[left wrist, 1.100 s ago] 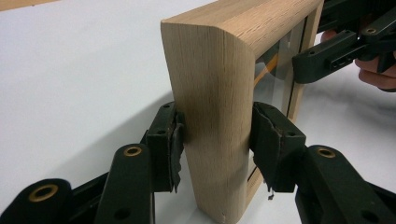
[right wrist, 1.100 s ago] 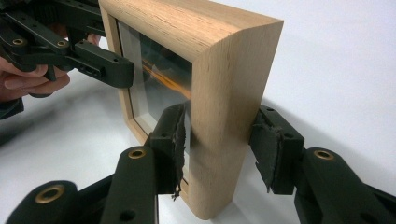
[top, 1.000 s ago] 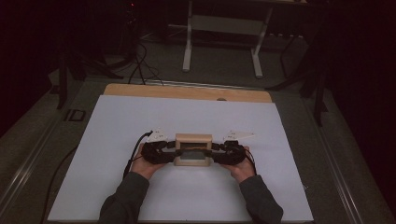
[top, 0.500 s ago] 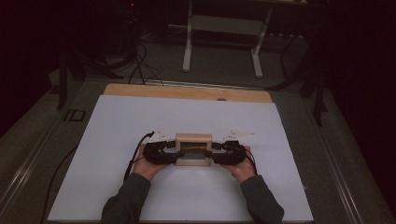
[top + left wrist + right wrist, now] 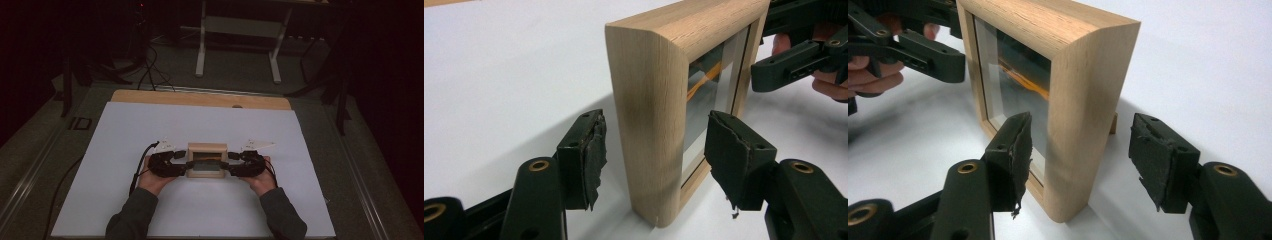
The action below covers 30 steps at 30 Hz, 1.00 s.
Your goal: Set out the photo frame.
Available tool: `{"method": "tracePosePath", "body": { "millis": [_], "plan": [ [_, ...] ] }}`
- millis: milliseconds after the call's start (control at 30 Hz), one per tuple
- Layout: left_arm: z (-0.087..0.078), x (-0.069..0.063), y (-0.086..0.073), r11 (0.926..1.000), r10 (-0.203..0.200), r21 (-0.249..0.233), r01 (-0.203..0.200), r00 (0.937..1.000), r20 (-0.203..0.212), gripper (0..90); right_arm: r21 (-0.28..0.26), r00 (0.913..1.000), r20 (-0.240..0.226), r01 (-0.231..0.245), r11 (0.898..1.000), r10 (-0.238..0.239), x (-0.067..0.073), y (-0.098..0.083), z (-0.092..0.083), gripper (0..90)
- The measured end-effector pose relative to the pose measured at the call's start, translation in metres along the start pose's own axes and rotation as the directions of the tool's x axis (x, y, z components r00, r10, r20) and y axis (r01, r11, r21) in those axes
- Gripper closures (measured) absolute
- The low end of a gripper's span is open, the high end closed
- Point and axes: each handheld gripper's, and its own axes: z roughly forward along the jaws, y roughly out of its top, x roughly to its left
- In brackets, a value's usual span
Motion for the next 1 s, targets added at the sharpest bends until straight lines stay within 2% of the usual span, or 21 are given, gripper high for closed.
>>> {"method": "tracePosePath", "body": {
  "millis": [633,1000],
  "plan": [
    [-0.034,-0.003,-0.01,1.0,0.003,-0.008,-0.003,0.9998,-0.02,44.2,0.006,0.9997,0.019,0.013,1.0,-0.013,-0.004,-0.002,-0.019,42.3],
    [-0.056,0.0,-0.02,1.0,0.0,-0.003,0.0,0.9982,-0.06,44.4,0.028,0.9988,0.044,0.019,0.999,-0.02,-0.008,-0.009,-0.034,42.4]
  ]
}}
